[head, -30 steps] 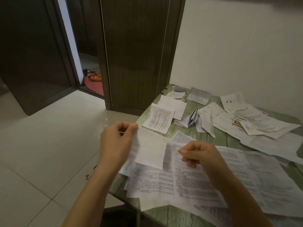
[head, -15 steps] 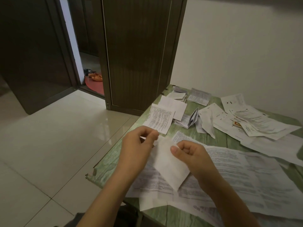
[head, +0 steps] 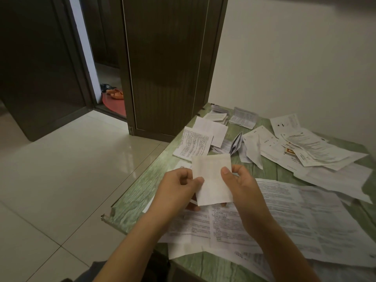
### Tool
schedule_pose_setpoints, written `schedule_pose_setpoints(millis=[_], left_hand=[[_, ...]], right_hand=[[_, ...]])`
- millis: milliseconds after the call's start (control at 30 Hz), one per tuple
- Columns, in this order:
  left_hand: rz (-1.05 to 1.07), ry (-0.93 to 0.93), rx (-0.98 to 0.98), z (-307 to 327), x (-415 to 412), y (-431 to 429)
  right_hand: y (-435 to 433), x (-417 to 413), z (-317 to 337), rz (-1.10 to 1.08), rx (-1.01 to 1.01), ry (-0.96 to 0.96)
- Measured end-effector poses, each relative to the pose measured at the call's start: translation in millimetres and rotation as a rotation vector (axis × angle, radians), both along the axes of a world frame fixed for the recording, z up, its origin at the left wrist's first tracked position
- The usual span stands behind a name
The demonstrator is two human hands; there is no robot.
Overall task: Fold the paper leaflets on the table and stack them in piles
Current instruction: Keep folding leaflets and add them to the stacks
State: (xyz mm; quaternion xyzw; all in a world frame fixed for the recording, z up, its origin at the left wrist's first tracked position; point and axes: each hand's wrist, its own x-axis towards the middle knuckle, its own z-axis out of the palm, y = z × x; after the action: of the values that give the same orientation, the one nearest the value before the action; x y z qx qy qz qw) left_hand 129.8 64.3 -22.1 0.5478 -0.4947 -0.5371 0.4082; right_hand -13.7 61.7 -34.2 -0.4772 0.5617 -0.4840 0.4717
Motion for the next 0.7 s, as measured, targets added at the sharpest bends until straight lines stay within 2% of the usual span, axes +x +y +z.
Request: schedule_pose_setpoints(millis=[167,333,433,500,600,700], left_hand=[[0.05,0.037,0.008,5.6,5.1,-2.9],[0.058,0.192,0.145,11.7,6.4,-3.2],[-0.07,0.166,0.219,7.1,9.2,-2.9],[-0.128,0.143,0.192,5.1,8.9,1.3],[-0.074,0.139,0.131,1.5,8.5,3.7],[-0.023,0.053,0.04,-0.7,8.9,0.4]], right_hand=[[-1.2,-6.4,5.9,0.19,0.082,-0.076],[-0.5,-6.8,2.7,0.225,0.024,0.059],[0.8,-5.4,2.7,0.246,-0.032,0.085],[1.7,-3.7,4.0,0.267,-0.044,0.067],[2.8,-1.3,3.7,0.269,-0.019,0.053],[0.7,-1.4,2.0,0.22,0.006,0.014]])
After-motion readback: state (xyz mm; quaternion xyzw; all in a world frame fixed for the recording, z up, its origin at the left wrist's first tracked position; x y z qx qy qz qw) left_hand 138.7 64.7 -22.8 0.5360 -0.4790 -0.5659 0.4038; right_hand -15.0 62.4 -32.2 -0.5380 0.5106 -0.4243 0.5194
